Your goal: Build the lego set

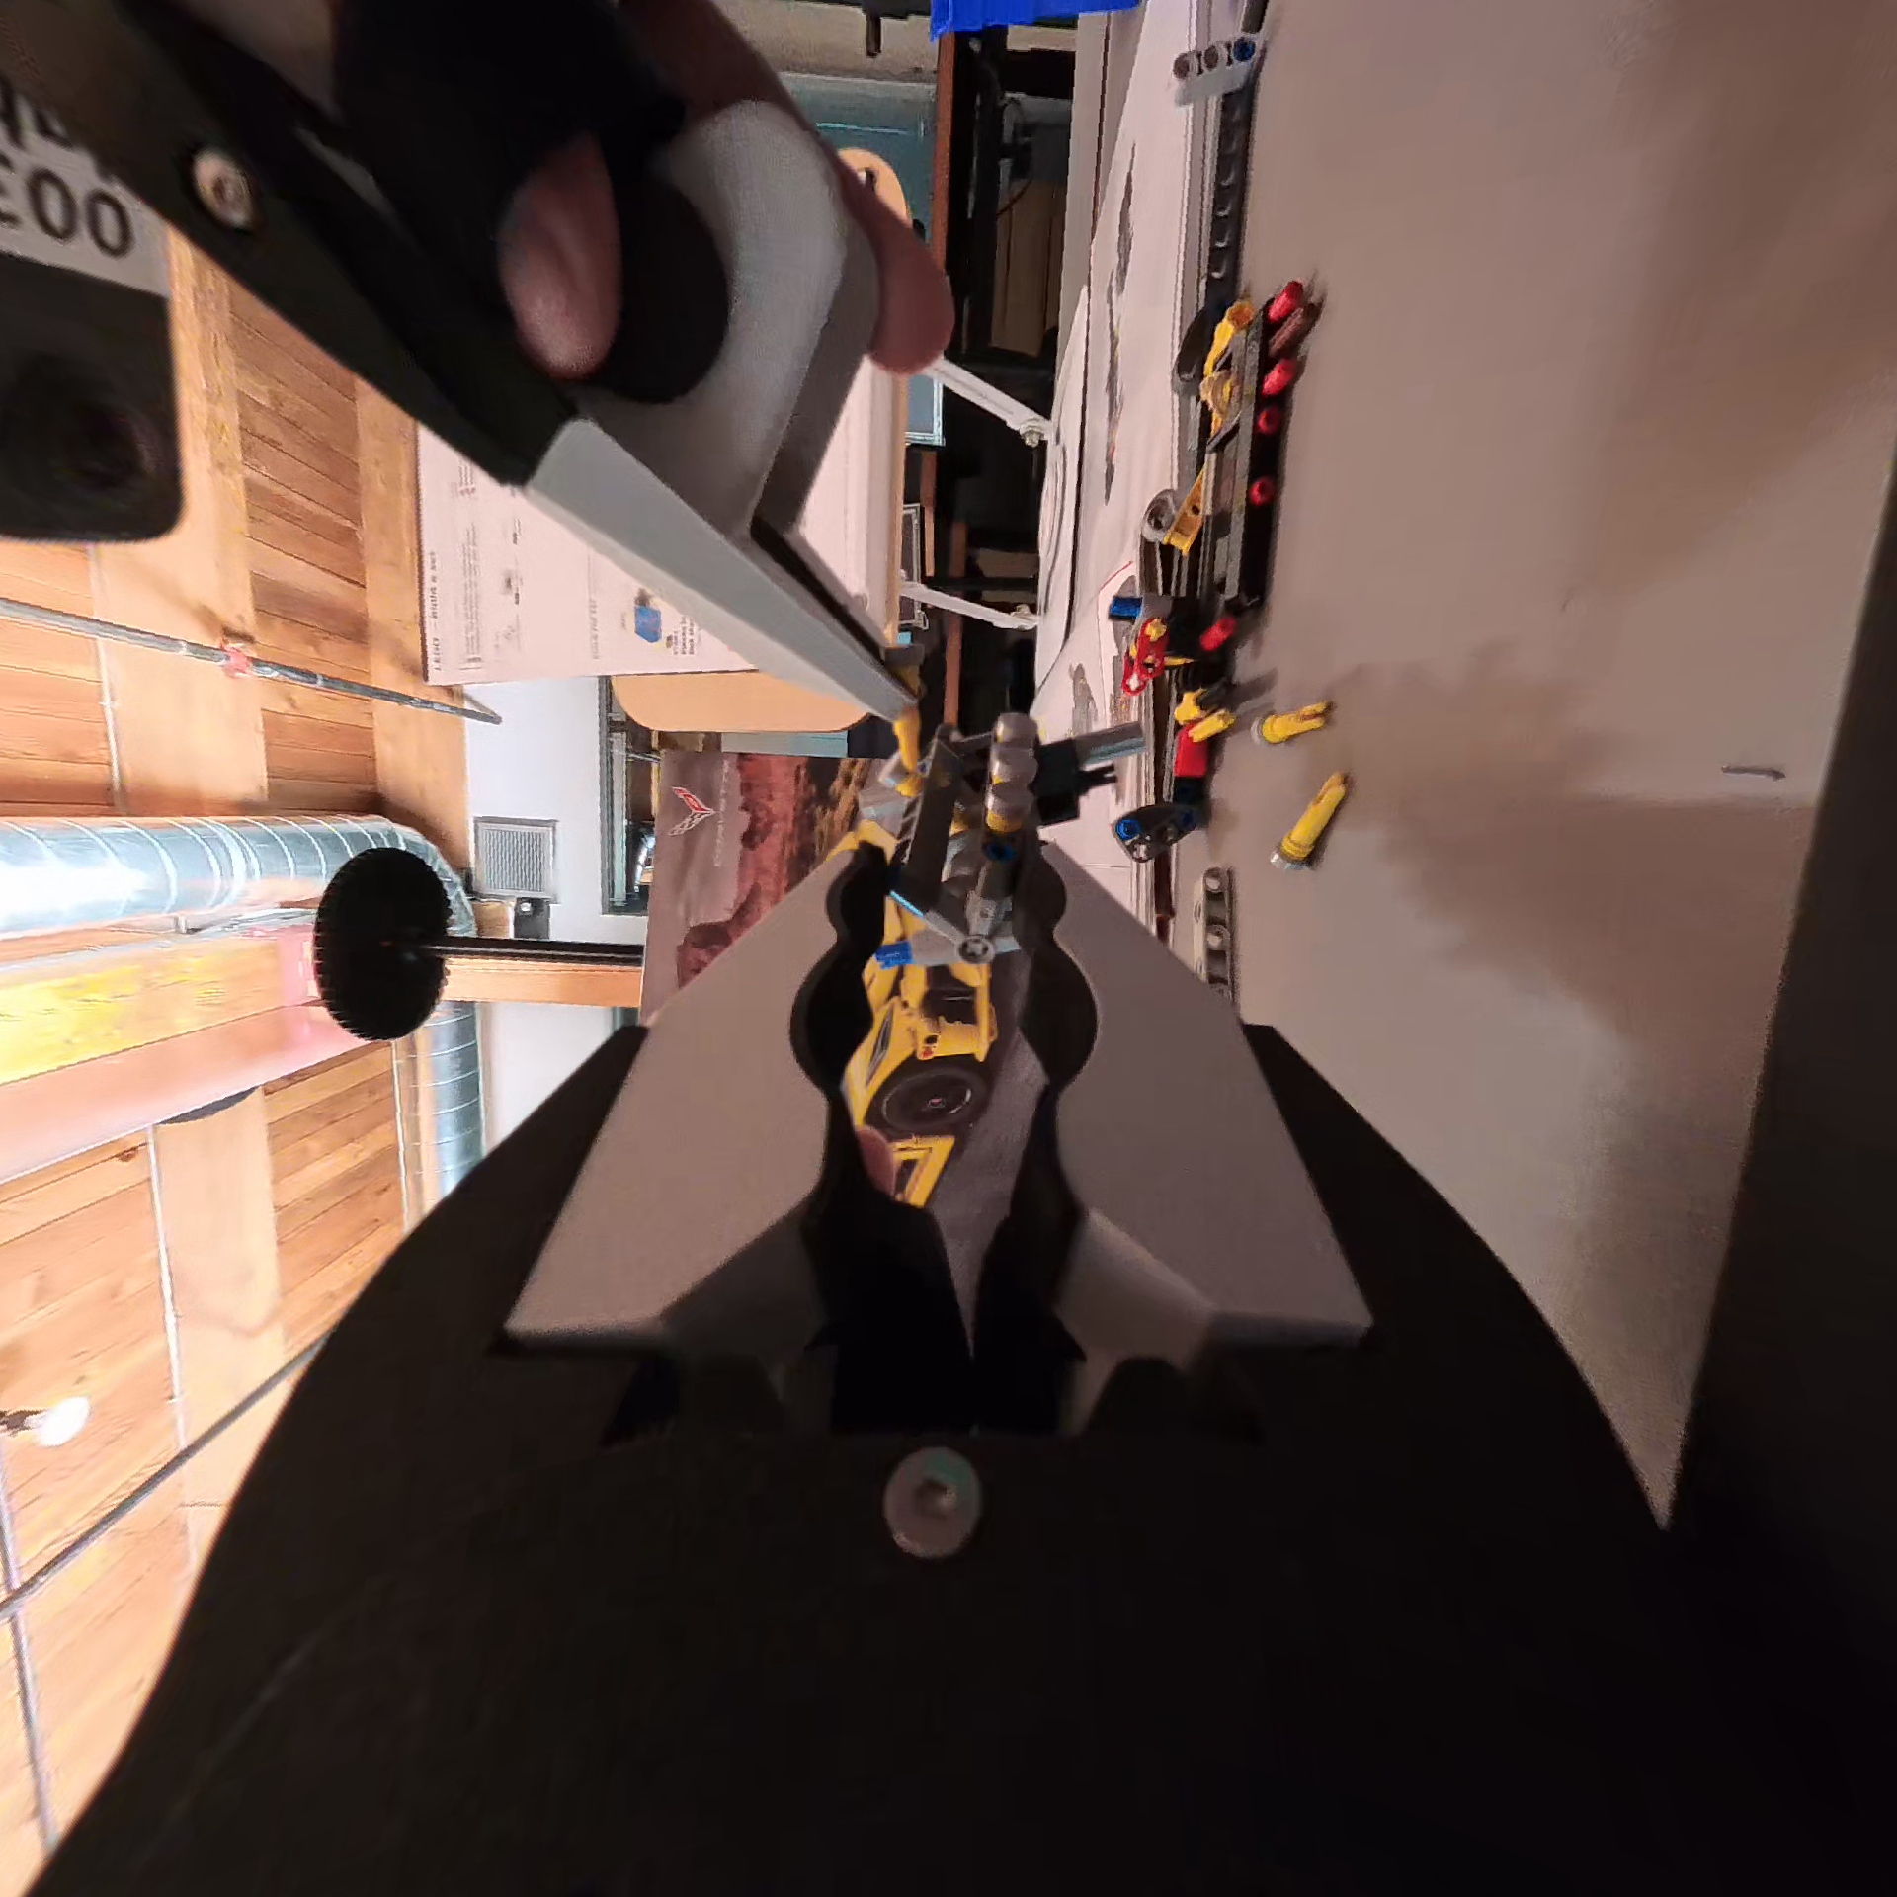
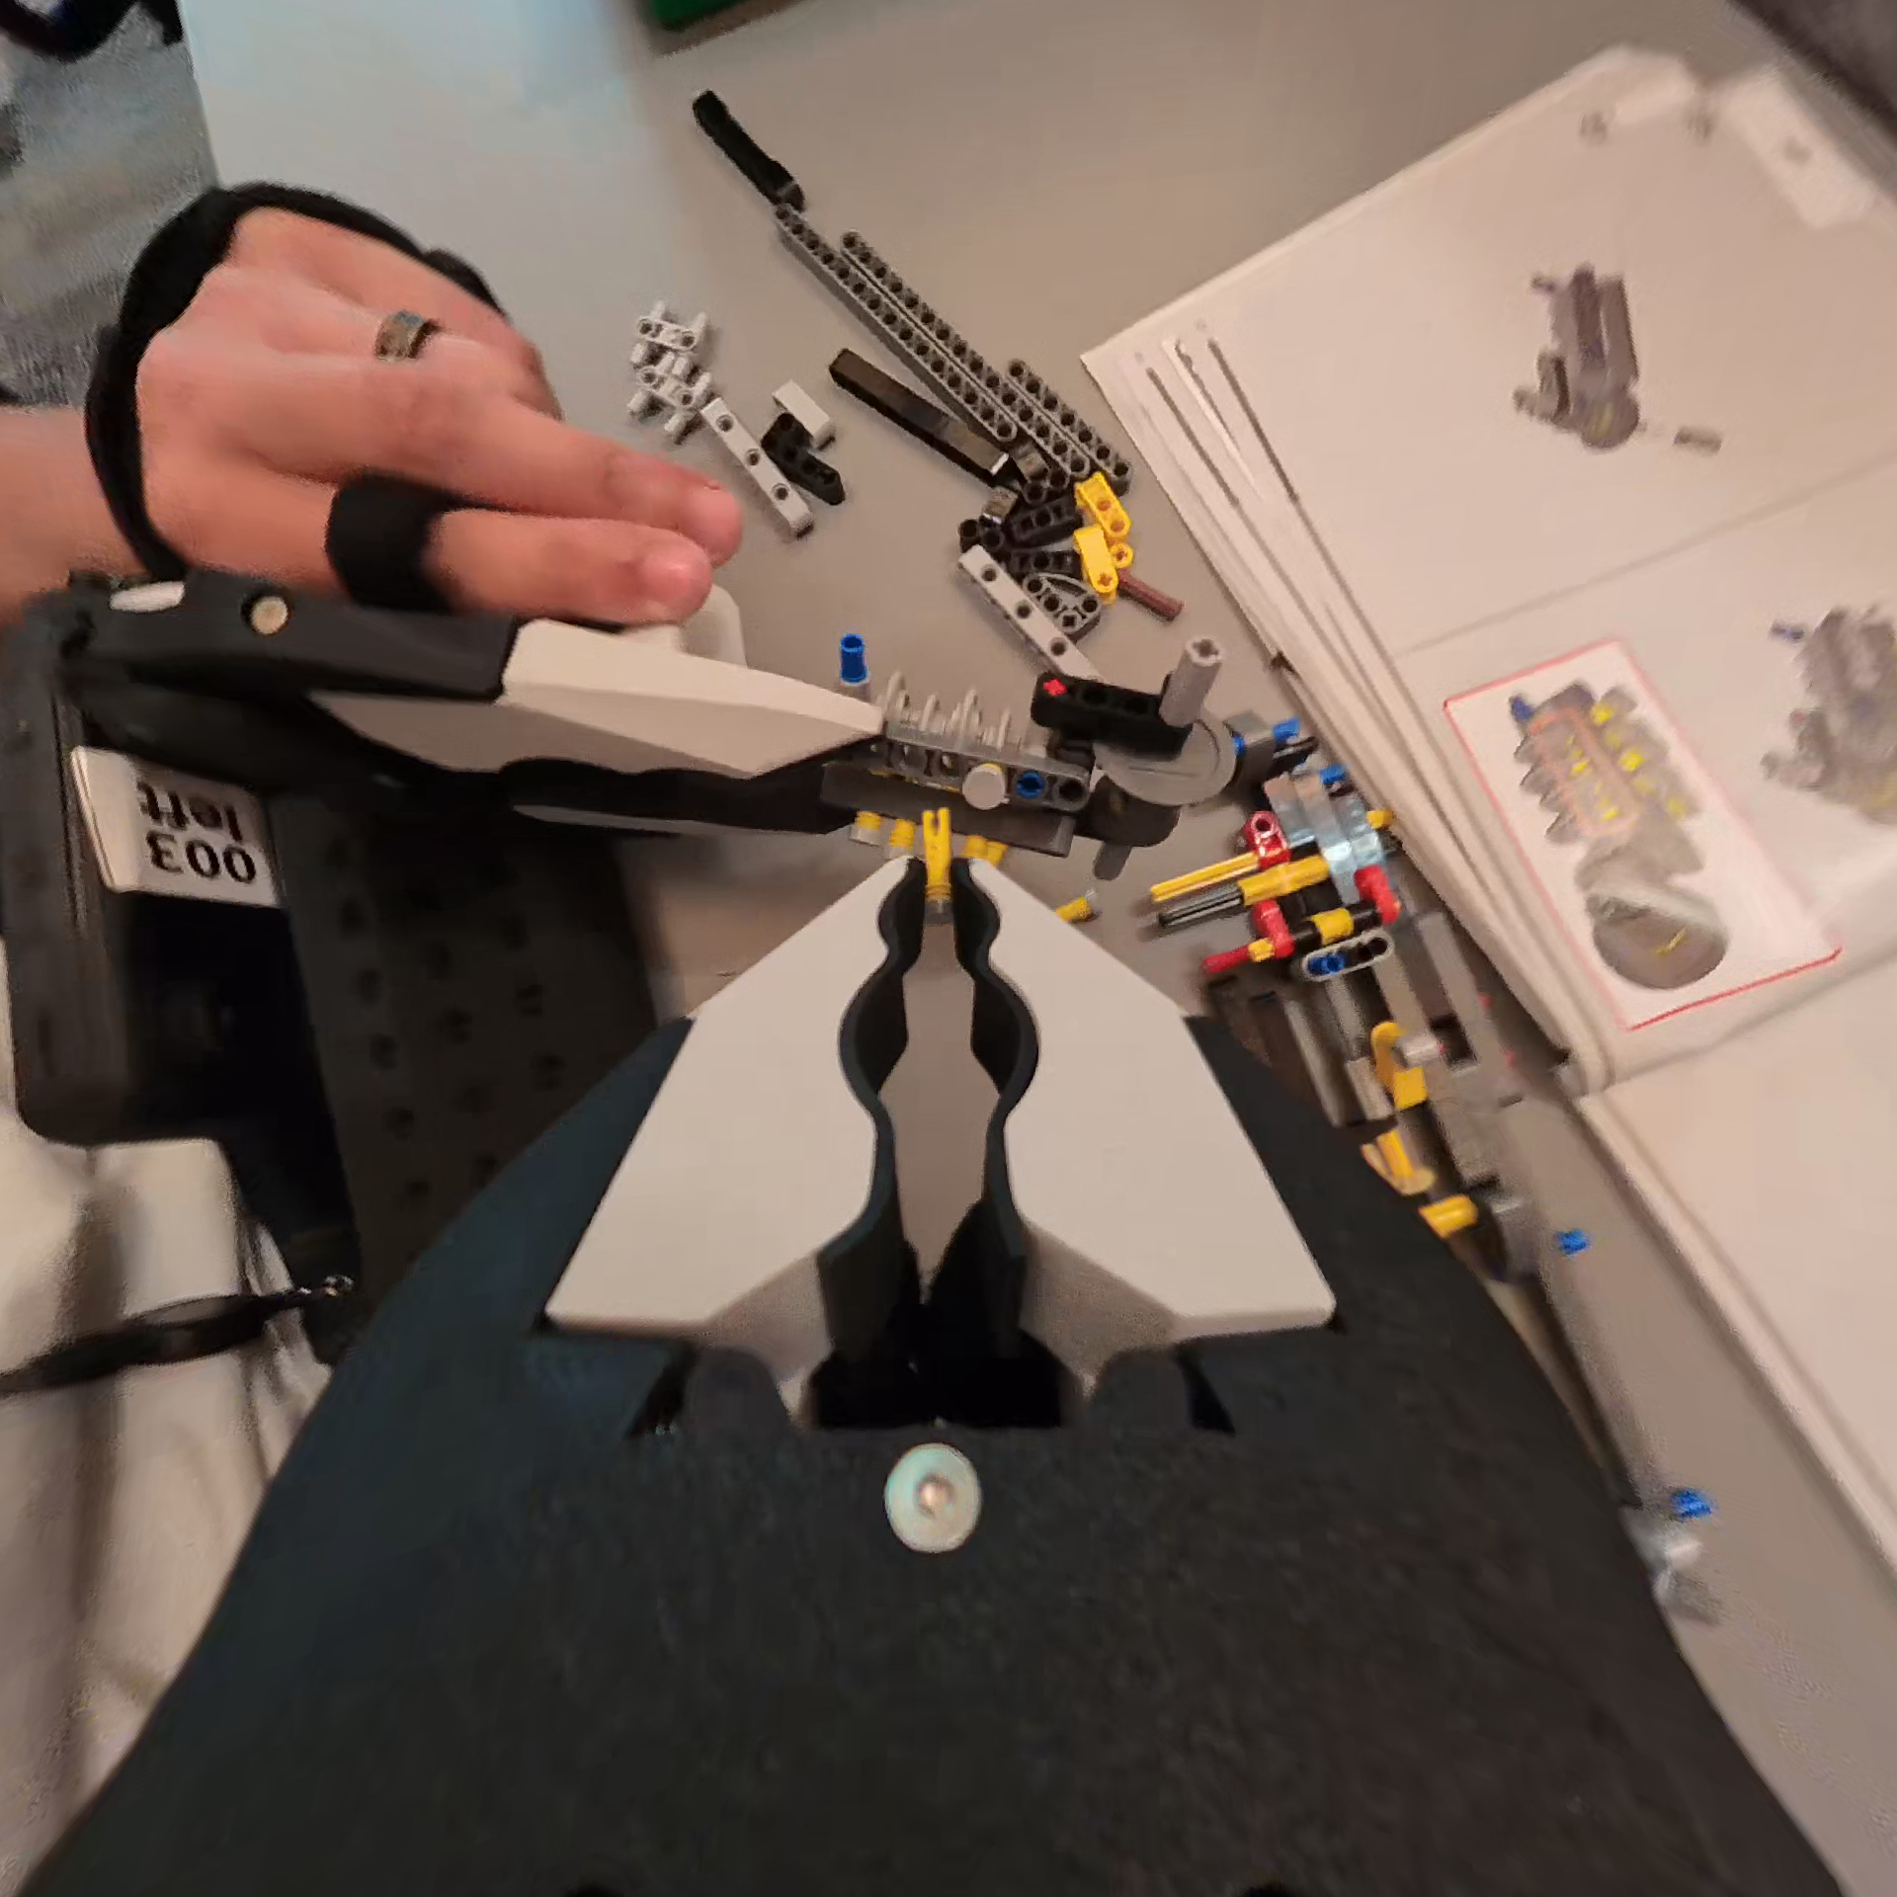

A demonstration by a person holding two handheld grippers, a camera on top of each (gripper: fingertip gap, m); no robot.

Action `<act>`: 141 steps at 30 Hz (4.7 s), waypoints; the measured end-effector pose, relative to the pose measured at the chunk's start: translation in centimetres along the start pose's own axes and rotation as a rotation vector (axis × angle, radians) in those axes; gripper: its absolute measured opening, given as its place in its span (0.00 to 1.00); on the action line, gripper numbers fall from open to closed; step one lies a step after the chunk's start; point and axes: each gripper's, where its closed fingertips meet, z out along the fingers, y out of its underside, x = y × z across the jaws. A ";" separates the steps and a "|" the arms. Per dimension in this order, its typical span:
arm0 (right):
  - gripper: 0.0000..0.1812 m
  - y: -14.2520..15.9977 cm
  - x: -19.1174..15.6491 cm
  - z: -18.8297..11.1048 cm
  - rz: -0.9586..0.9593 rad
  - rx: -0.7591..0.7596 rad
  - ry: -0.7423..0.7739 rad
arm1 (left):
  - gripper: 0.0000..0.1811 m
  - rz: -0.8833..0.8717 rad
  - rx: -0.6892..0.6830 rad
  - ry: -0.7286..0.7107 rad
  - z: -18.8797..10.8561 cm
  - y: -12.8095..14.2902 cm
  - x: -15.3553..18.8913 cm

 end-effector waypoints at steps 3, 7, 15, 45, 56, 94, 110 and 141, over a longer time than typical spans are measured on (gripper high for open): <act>0.02 -0.3 0.5 0.2 0.097 0.014 0.015 | 0.12 0.032 -0.007 -0.016 0.0 -0.1 -0.1; 0.02 -0.2 0.3 0.6 0.164 -0.002 0.017 | 0.12 0.051 -0.023 -0.014 0.1 0.0 0.0; 0.02 0.3 0.4 1.1 0.162 -0.099 0.087 | 0.13 0.087 -0.039 -0.005 0.3 -0.3 0.4; 0.03 11.7 1.3 0.3 -0.066 -0.295 0.033 | 0.13 -0.477 -0.219 0.136 1.2 5.2 0.2; 0.06 11.8 1.0 0.6 -0.171 0.058 0.091 | 0.13 -0.499 -0.163 0.119 0.8 4.5 -0.3; 0.04 -0.8 3.1 -3.6 0.317 0.181 -0.018 | 0.13 0.079 0.127 0.068 4.3 -1.4 -2.8; 0.04 0.0 4.7 -2.7 0.383 0.083 0.074 | 0.13 0.172 0.109 0.099 5.4 -1.4 -1.5; 0.21 -1.1 3.9 -7.4 -0.025 0.072 -0.003 | 0.13 0.007 0.285 0.105 4.3 -3.9 -3.2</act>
